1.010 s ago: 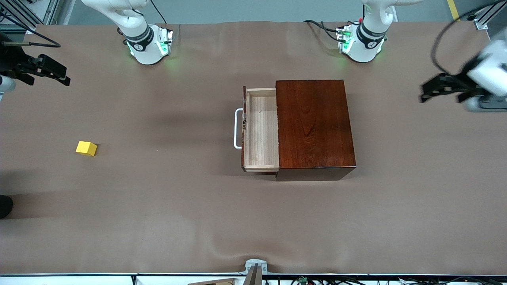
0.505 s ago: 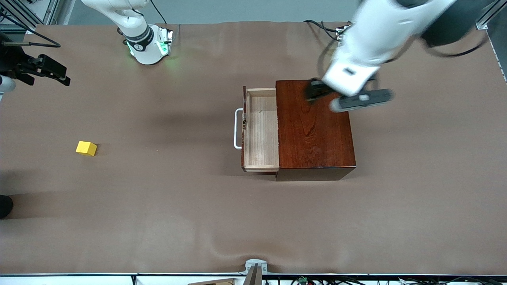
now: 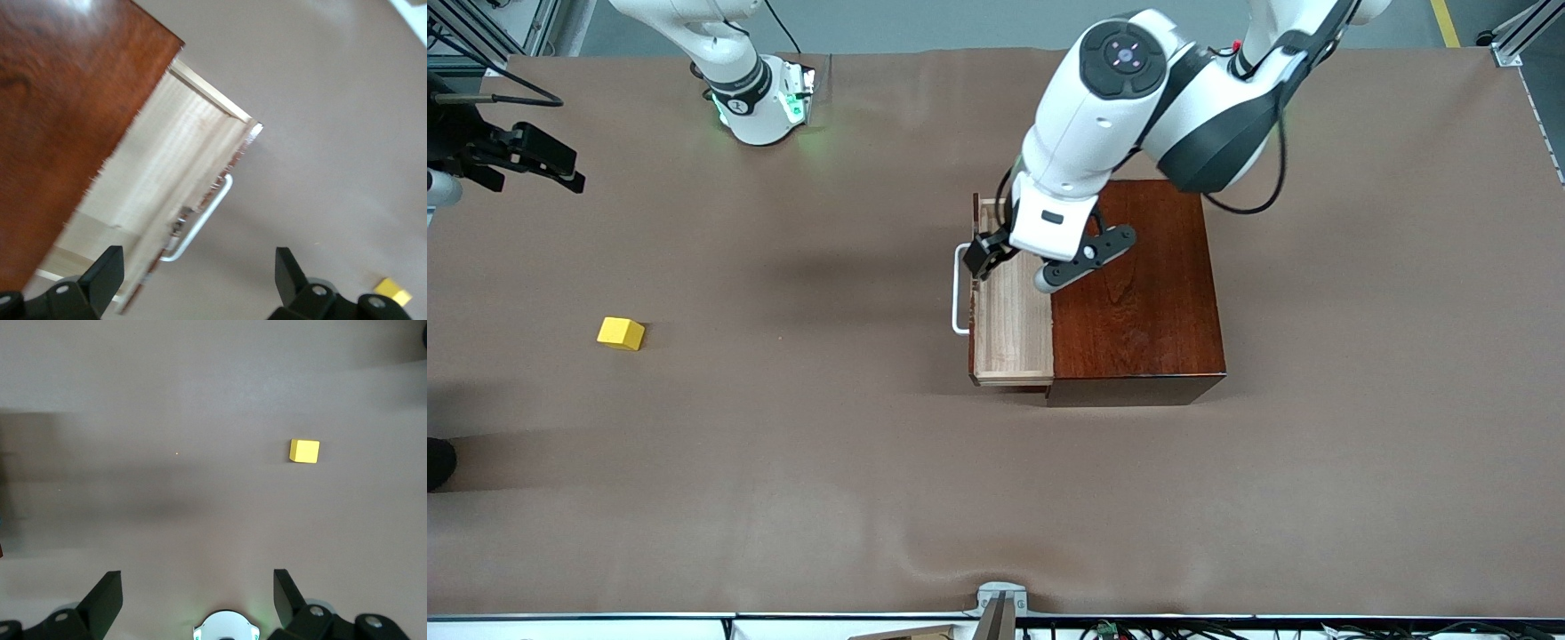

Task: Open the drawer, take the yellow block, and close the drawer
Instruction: 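Move the left gripper to the front of the open drawer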

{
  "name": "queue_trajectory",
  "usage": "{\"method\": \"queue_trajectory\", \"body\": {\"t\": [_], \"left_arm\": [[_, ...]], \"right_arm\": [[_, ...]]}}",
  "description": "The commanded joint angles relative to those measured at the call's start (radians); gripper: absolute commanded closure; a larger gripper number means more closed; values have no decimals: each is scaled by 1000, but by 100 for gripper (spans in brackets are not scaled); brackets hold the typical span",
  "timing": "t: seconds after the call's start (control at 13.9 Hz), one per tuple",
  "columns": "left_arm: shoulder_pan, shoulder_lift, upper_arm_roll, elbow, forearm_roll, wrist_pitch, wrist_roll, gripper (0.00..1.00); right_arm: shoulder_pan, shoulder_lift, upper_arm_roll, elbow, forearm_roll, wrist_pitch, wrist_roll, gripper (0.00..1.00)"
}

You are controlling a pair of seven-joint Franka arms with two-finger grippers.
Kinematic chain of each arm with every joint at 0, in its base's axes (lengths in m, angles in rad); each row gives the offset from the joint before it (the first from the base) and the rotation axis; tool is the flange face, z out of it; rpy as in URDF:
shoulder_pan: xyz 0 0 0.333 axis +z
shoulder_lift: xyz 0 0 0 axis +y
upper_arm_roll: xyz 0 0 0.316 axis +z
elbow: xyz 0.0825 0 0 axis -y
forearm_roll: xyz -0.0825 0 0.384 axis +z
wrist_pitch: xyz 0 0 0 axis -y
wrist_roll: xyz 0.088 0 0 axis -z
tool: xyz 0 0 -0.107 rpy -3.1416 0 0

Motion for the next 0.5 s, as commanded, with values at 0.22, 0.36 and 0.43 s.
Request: {"method": "queue_trajectory", "body": {"t": [0.22, 0.36, 0.43], "left_arm": [[-305, 159, 172, 41, 144, 178, -483, 0], [-439, 197, 277, 42, 143, 199, -556, 0], [-465, 217, 297, 41, 143, 212, -608, 0]], "right_arm": [[-11, -13, 7, -3, 16, 0, 14, 0], [-13, -13, 7, -3, 16, 0, 14, 0], [-13, -13, 7, -3, 16, 0, 14, 0]]}}
